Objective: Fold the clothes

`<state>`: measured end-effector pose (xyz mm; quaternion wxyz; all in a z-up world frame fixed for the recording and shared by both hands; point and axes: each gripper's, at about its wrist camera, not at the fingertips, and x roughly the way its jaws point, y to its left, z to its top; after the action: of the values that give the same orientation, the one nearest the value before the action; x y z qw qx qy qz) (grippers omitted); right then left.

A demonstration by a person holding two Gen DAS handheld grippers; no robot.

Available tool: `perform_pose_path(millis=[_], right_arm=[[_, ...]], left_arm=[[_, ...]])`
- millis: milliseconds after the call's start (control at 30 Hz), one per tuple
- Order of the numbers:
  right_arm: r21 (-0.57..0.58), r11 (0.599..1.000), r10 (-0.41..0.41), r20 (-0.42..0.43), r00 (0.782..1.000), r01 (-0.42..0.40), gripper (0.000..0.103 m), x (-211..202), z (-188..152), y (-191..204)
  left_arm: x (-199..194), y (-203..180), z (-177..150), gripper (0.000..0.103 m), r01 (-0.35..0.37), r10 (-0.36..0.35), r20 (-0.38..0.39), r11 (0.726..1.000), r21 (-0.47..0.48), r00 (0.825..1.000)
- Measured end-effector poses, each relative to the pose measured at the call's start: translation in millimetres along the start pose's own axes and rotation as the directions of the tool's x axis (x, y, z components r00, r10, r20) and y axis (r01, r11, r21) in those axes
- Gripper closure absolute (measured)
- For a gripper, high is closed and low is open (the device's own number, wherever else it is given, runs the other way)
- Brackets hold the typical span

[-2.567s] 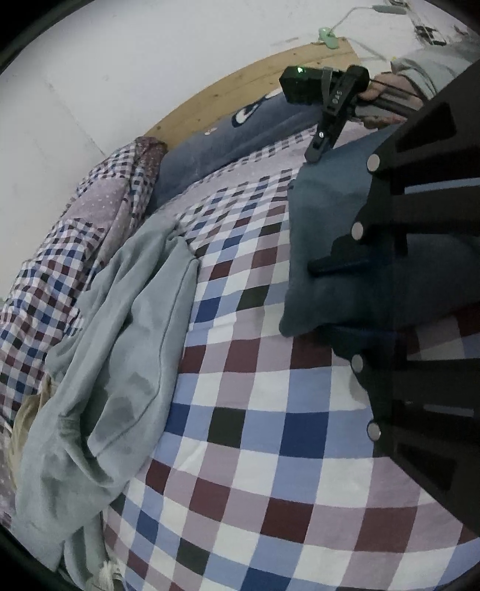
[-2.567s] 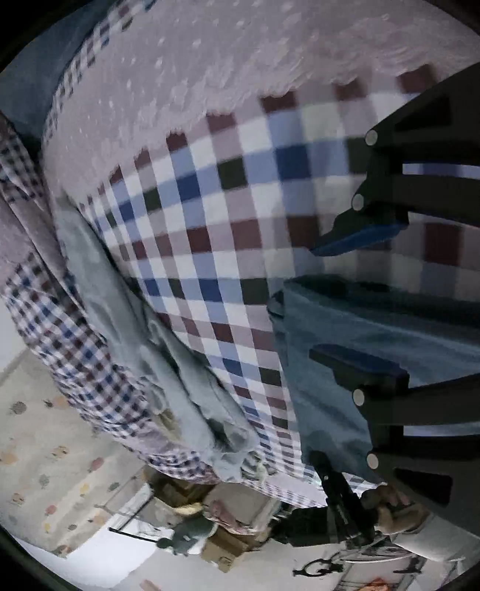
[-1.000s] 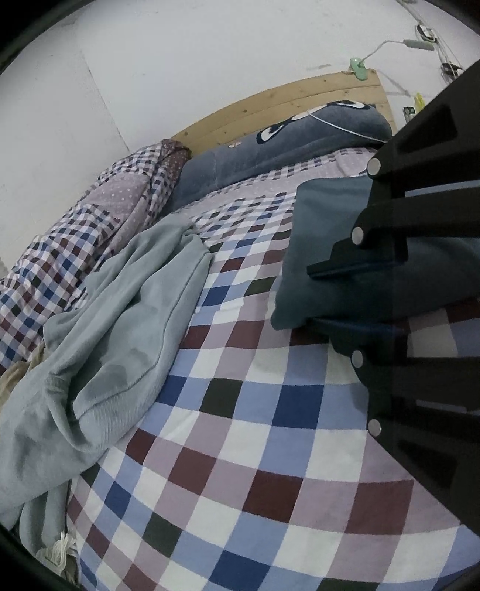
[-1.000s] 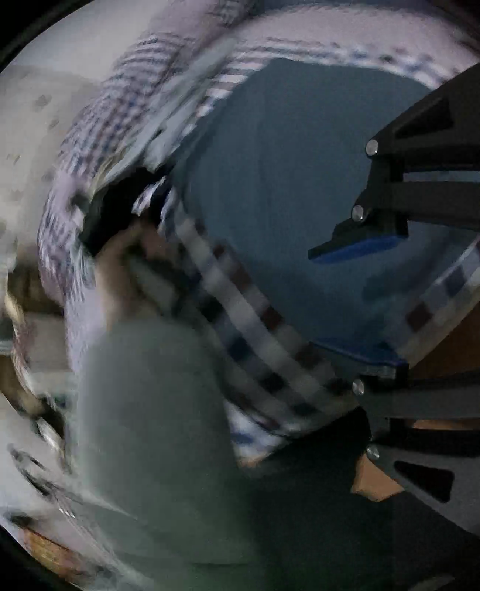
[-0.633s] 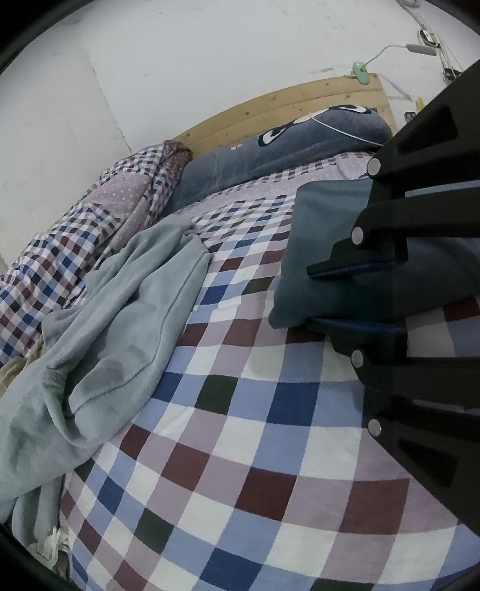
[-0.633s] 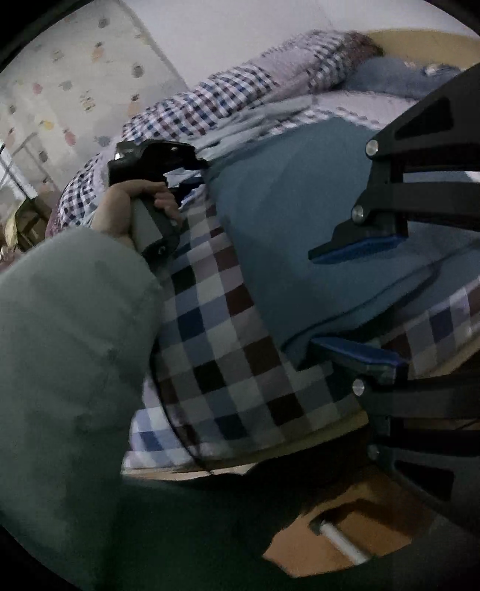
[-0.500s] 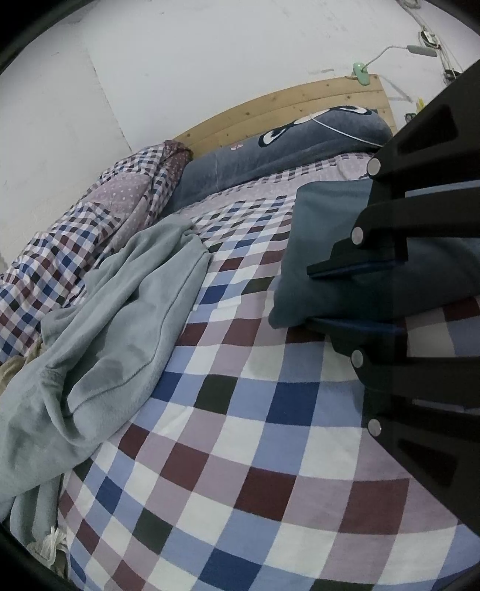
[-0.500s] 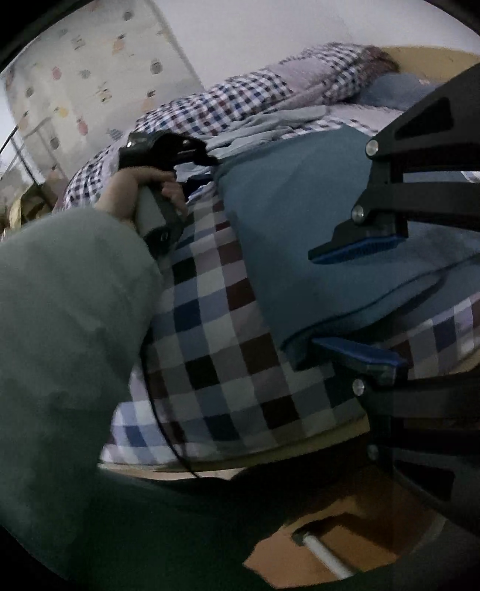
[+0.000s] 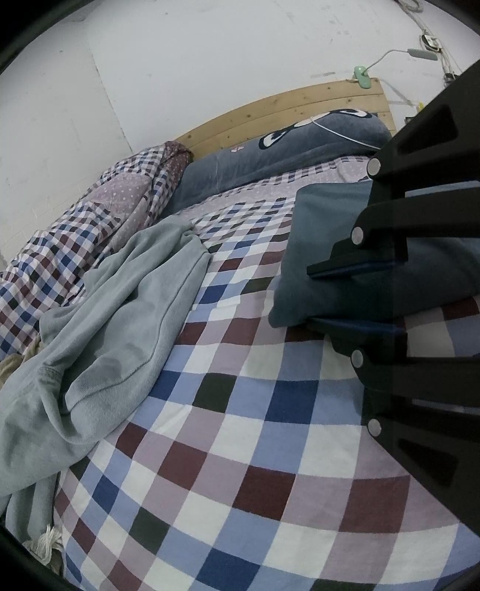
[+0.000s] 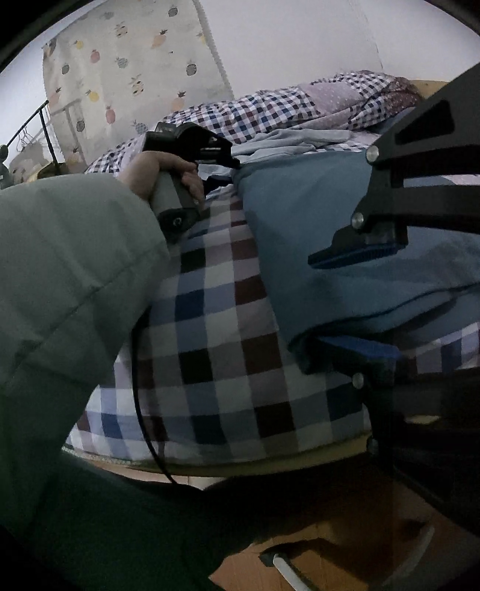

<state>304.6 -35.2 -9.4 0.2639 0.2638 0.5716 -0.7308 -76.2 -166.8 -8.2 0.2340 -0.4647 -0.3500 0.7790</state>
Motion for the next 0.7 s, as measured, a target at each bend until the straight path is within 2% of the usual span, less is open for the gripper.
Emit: perform_pose_path(millis=[33,100,267,533,567,667,700], right_arm=[[0.009,1.000,-0.004,0.007,1.000,0.003,0.086,-1.4,0.4,-1.5],[0.025,1.000,-0.011,0.021,1.000,0.011,0.095,-4.5,1.2,-3.8],[0.022,1.000,-0.011,0.058,0.998,0.010,0.099,-15.7,0.7,-1.3],[0.043,0.999,0.002,0.103,0.995,-0.006,0.100,-41.0,-4.1,-14.5],[0.046,0.999,0.001,0.104,0.995,-0.005,0.100,-44.2,-5.5,-15.7],[0.042,0.999,0.014,0.095,0.995,-0.018,0.100,-45.1,-9.9,-11.3],[0.040,0.999,0.019,0.090,0.996,-0.022,0.100,-44.5,-10.9,-9.4]], left_arm=[[-0.3,1.0,0.4,0.082,0.001,-0.001,0.000,1.000,-0.001,1.000],[0.3,0.4,0.5,0.083,0.000,0.000,0.002,1.000,-0.002,1.000],[0.2,1.3,0.3,0.088,0.005,-0.005,0.013,1.000,-0.012,1.000],[-11.8,-6.8,6.6,0.096,0.059,-0.058,0.074,0.998,-0.015,0.996],[-12.6,-7.5,7.4,0.096,0.057,-0.056,0.080,0.998,-0.013,0.995],[-2.2,1.2,3.8,0.096,-0.007,0.008,0.060,1.000,-0.017,0.998],[-2.7,1.3,3.9,0.096,-0.003,0.004,0.062,1.000,-0.016,0.998]])
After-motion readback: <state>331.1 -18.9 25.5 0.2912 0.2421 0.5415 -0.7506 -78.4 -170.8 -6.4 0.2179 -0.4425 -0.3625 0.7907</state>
